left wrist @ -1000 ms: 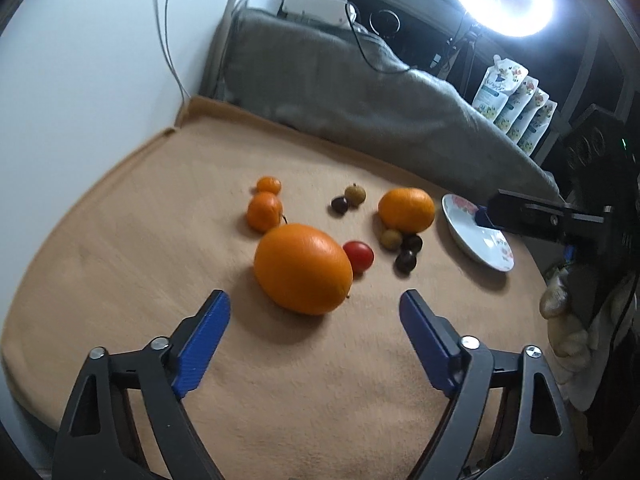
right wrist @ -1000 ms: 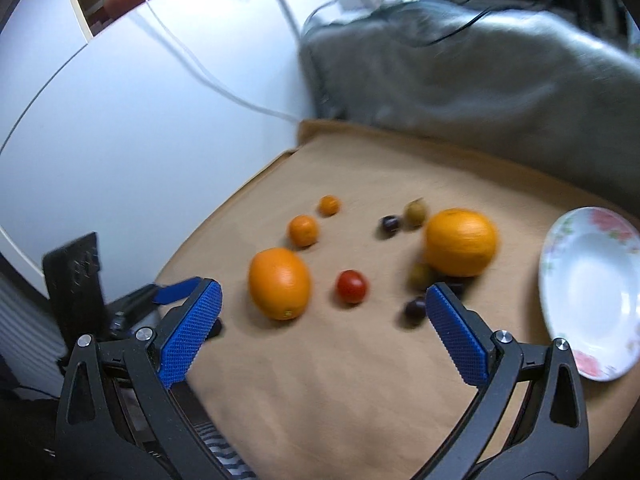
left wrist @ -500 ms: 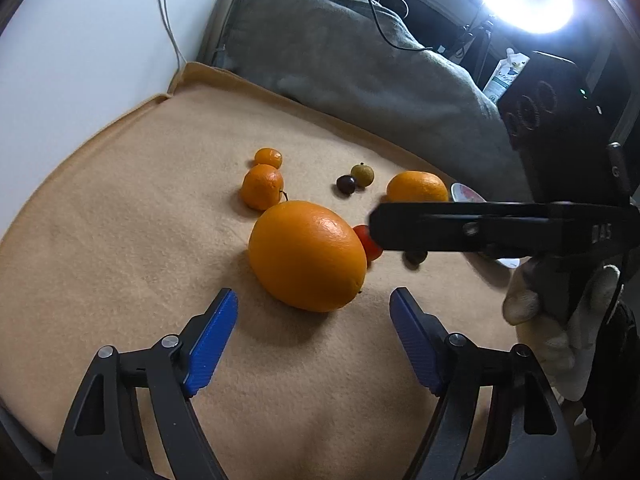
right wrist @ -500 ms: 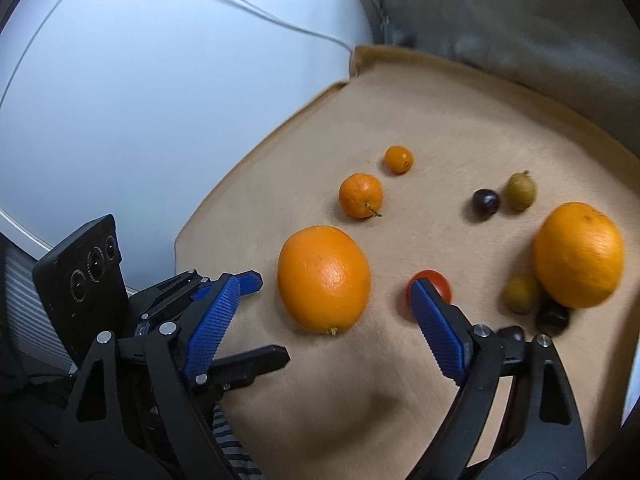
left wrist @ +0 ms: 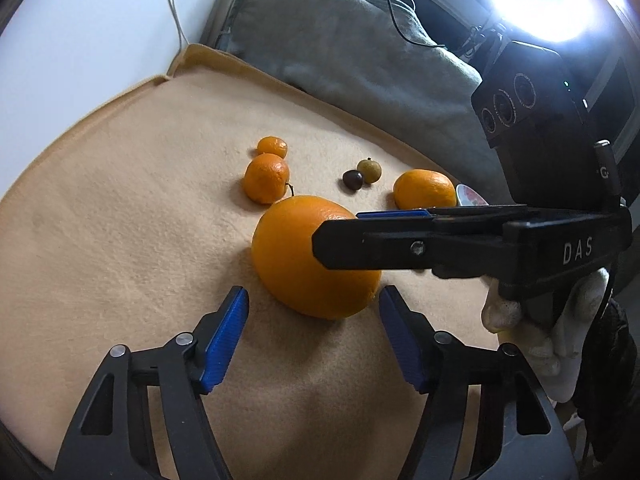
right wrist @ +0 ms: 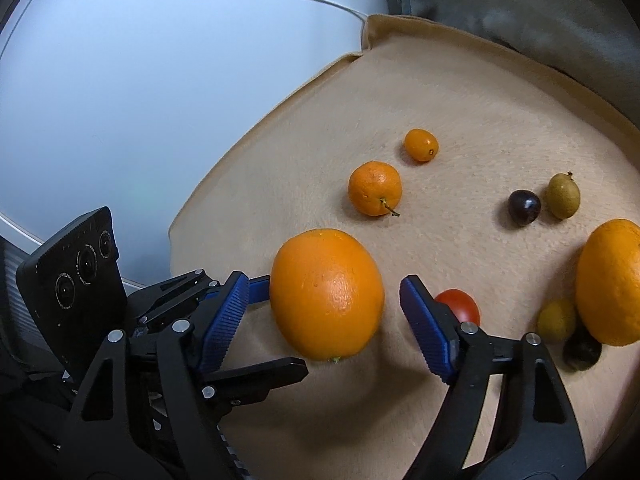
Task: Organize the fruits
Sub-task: 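Move the left gripper to the large orange and close on it, then lift the large orange with the left gripper and carry it over the plate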
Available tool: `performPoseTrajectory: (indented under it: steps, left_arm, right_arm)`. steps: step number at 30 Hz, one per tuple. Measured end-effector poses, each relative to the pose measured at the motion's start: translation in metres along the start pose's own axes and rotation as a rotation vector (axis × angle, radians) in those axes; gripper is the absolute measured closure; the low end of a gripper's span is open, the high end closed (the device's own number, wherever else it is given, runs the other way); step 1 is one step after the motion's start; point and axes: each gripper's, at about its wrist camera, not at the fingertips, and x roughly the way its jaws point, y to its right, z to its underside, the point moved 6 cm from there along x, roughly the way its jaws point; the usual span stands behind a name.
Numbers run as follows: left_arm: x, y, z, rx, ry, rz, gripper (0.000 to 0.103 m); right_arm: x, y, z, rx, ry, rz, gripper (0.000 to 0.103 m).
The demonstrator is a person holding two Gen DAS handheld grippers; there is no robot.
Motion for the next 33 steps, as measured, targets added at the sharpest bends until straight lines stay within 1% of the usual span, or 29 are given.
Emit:
performPoseTrajectory:
  steps: [4, 9, 11, 15, 20, 28, 33]
  left_arm:
    - [0.005, -0.001, -0.001, -0.008, -0.010, 0.015, 0.039]
    - [0.007, 0.000, -0.001, -0.007, -0.013, 0.025, 0.040]
    - [0.009, 0.001, -0.002, -0.008, -0.016, 0.036, 0.043]
    - [0.009, 0.003, -0.002, -0.005, -0.014, 0.034, 0.043]
    - [0.008, 0.005, -0.002, -0.002, -0.011, 0.026, 0.043]
    - [0.005, 0.016, -0.004, 0.026, 0.003, 0.028, 0.043]
    - [0.005, 0.034, -0.009, 0.064, 0.014, 0.041, 0.043]
  right_arm:
    - [0.006, 0.001, -0.002, -0.005, -0.016, -0.014, 0.029]
    - [0.011, 0.002, -0.004, -0.006, -0.026, -0.009, 0.031]
    - [0.011, 0.003, -0.004, -0.005, -0.025, -0.005, 0.035]
    - [0.012, 0.005, -0.004, 0.008, -0.022, -0.012, 0.035]
    - [0.008, 0.002, -0.002, 0.000, -0.014, 0.001, 0.036]
    - [-0.012, 0.000, 0.004, 0.001, 0.021, 0.009, 0.036]
    - [-0.033, 0.005, 0.009, 0.019, 0.061, 0.019, 0.036]
